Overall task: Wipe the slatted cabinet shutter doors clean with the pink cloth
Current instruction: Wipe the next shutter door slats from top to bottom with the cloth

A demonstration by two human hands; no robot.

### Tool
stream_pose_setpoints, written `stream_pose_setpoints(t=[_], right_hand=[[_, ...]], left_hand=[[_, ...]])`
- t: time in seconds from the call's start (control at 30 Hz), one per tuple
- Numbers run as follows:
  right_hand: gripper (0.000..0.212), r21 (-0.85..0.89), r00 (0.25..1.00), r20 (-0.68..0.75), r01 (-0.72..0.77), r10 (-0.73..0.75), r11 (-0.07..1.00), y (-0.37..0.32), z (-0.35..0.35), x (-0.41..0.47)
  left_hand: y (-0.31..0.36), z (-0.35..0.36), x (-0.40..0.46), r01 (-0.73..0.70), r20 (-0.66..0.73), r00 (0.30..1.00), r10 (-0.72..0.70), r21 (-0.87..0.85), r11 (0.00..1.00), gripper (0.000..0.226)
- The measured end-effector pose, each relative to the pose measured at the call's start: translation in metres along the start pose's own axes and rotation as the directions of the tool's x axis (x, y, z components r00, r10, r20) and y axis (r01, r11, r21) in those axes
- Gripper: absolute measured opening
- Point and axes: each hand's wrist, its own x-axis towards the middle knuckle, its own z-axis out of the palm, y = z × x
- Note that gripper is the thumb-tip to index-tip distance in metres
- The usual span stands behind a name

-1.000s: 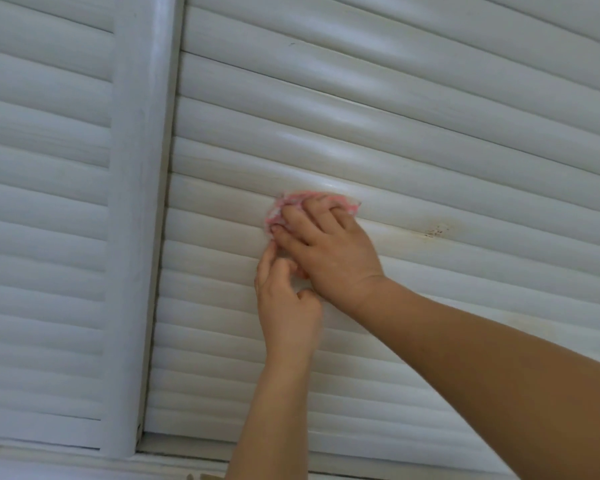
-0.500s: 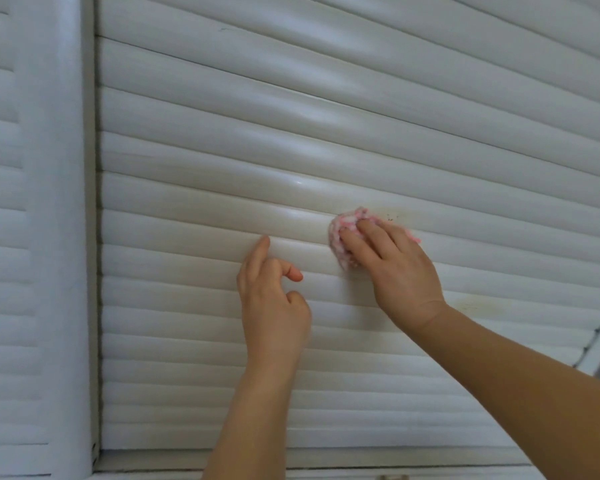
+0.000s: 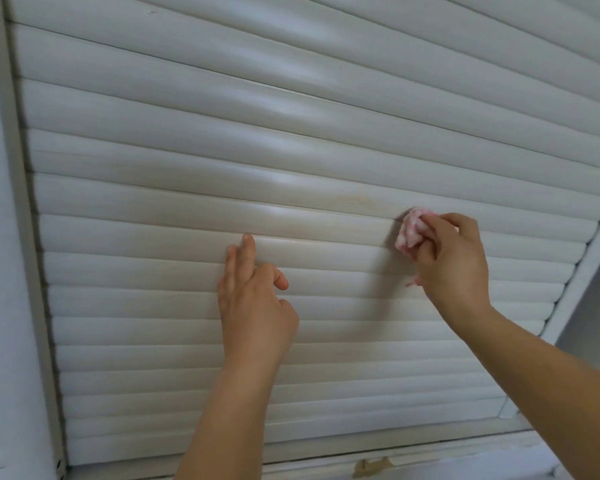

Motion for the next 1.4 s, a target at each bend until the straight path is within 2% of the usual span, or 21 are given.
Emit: stream_pose_setpoints(t=[0.17,0.23,0.4,0.53,0.67,0.73,0.87,1.0,1.1,1.13,1.2,1.27,1.33,1.4], right_hand=[[0.028,-0.026,0.979,-0.031,-0.203,0.202,0.979,0.0,0.014,0.014],[0.027,-0.028,0.971,-0.045,-0.236,0.234,0.971,-0.013,0.028,0.013],[0.021,0.079,0.994,0.061,-0.099,0.094,0.992,-0.072,0.054,-0.005],[0.024,-0.01,0.977,0.188,0.107,-0.103,0.994,-0.127,0.07,-0.016],[0.029,-0.059,0.929,0.296,0.248,-0.221,0.967,-0.136,0.07,-0.012],[0.028,-0.056,0.93,0.286,0.258,-0.232,0.965,-0.122,0.065,-0.007],[0.022,-0.019,0.978,0.178,0.112,-0.107,0.993,-0.079,0.049,-0.002],[0.017,0.017,0.989,0.082,-0.127,0.125,0.992,-0.038,0.025,0.006],[0.012,0.07,0.953,0.017,-0.302,0.301,0.951,-0.024,0.012,0.012],[0.009,0.159,0.924,-0.004,-0.376,0.382,0.913,-0.022,0.011,0.014],[0.002,0.404,0.834,-0.023,-0.496,0.551,0.768,-0.027,0.012,0.017],[0.014,0.568,0.786,-0.042,-0.489,0.617,0.662,-0.037,0.021,0.019],[0.024,0.623,0.818,-0.053,-0.421,0.573,0.659,-0.053,0.036,0.019],[0.025,0.619,0.873,-0.068,-0.343,0.483,0.706,-0.073,0.052,0.015]], left_hand=[[-0.003,0.001,0.0,-0.022,0.009,1.0,0.022,-0.009,1.0,0.027],[-0.003,0.002,0.0,-0.017,0.007,1.0,0.017,-0.027,1.0,0.027],[-0.005,0.005,0.001,-0.024,0.009,1.0,0.025,-0.046,0.999,0.029],[-0.003,0.004,0.0,-0.024,0.018,1.0,0.024,-0.032,0.999,0.029],[0.001,0.002,0.0,-0.006,0.006,1.0,0.006,-0.026,1.0,0.032],[0.003,0.003,0.0,0.005,-0.013,1.0,-0.006,-0.019,1.0,0.031],[0.004,0.002,0.002,0.017,-0.021,1.0,-0.017,-0.023,1.0,0.033],[0.003,0.0,0.003,0.018,-0.01,1.0,-0.018,-0.013,1.0,0.028],[0.004,-0.001,0.002,0.027,0.006,1.0,-0.027,0.0,1.0,0.027],[0.005,-0.002,0.002,0.03,0.01,1.0,-0.03,0.001,1.0,0.026],[0.004,-0.003,0.001,0.028,0.011,1.0,-0.028,-0.008,1.0,0.026],[0.003,-0.004,0.001,0.022,0.017,1.0,-0.022,-0.009,1.0,0.025],[0.001,-0.002,0.002,0.016,0.023,1.0,-0.015,-0.012,1.0,0.025],[-0.001,0.0,0.002,0.008,0.021,1.0,-0.008,-0.021,1.0,0.026]])
